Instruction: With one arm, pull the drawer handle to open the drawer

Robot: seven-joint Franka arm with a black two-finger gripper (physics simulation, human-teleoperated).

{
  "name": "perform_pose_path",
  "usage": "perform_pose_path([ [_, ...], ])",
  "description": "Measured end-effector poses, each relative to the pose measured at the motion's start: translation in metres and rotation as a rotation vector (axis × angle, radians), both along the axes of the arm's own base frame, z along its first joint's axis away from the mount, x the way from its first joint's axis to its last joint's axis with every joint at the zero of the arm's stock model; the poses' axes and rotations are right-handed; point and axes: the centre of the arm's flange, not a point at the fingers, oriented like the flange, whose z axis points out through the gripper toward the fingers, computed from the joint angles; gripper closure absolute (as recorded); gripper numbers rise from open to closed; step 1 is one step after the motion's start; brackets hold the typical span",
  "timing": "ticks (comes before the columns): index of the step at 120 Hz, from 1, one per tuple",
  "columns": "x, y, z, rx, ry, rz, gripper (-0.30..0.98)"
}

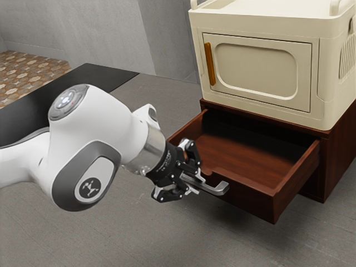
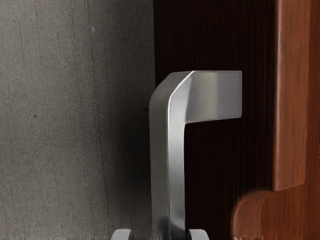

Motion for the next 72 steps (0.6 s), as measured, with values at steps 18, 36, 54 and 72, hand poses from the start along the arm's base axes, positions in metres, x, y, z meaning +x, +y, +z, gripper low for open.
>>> perform_pose_path([
  [18, 0.000, -0.002, 0.001, -0.001, -0.011, -0.002, 0.53],
  [36, -0.007, -0.001, 0.018, -0.003, -0.035, -0.001, 0.43],
  [54, 0.005, 0.002, 0.079, -0.008, -0.010, -0.011, 0.22],
  [72, 0.036, 0.014, 0.126, 0.014, 0.148, -0.021, 0.11],
])
